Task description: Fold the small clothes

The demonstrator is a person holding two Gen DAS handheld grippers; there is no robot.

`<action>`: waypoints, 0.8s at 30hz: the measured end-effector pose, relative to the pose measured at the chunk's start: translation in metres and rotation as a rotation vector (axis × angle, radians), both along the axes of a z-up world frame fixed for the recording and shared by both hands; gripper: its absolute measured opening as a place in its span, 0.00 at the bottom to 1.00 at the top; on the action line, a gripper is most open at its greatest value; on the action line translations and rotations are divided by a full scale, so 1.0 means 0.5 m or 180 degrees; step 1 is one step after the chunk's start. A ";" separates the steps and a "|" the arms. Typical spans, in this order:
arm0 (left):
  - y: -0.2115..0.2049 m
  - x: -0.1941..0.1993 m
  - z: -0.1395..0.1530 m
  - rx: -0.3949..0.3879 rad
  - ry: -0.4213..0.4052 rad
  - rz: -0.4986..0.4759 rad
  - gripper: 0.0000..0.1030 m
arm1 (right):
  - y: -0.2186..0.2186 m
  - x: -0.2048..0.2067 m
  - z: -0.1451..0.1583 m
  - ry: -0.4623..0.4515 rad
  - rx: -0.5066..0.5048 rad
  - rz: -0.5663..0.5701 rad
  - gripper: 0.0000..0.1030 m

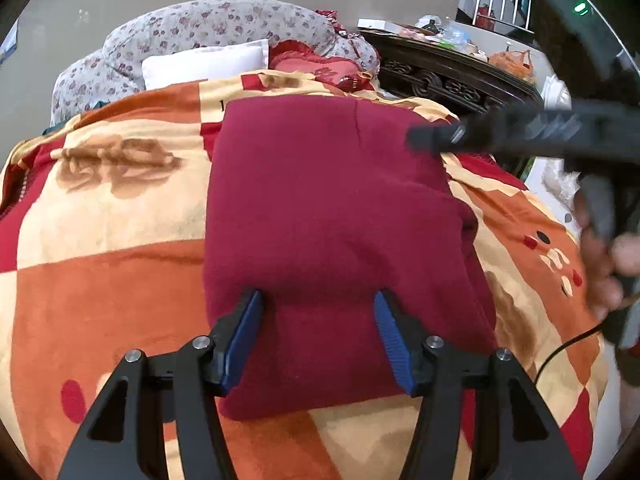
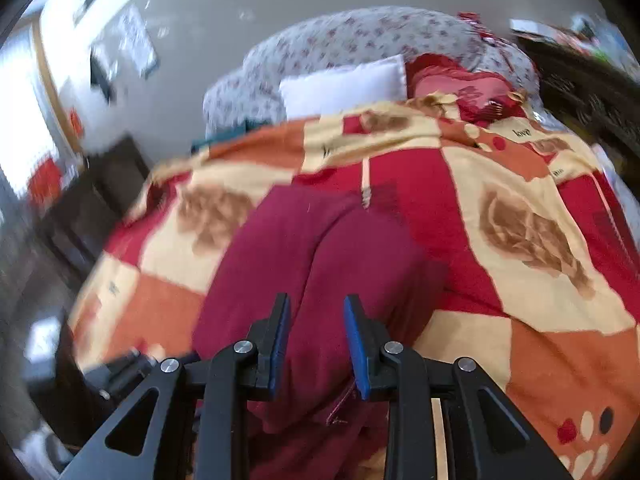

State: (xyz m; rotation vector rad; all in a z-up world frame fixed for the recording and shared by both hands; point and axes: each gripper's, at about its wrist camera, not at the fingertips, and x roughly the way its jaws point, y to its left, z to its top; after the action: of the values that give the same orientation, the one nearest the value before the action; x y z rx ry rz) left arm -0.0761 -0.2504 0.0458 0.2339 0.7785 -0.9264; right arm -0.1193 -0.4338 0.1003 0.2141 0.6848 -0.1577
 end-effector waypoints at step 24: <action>0.018 -0.019 0.002 0.0080 0.0004 0.0033 0.67 | 0.073 -0.037 -0.063 0.0347 -0.0426 0.0073 0.32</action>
State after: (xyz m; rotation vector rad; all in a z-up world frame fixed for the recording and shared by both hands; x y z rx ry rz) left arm -0.0856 -0.2414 0.0468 0.2512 0.7921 -0.9075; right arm -0.1379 -0.3971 0.0689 0.0694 0.7819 -0.1937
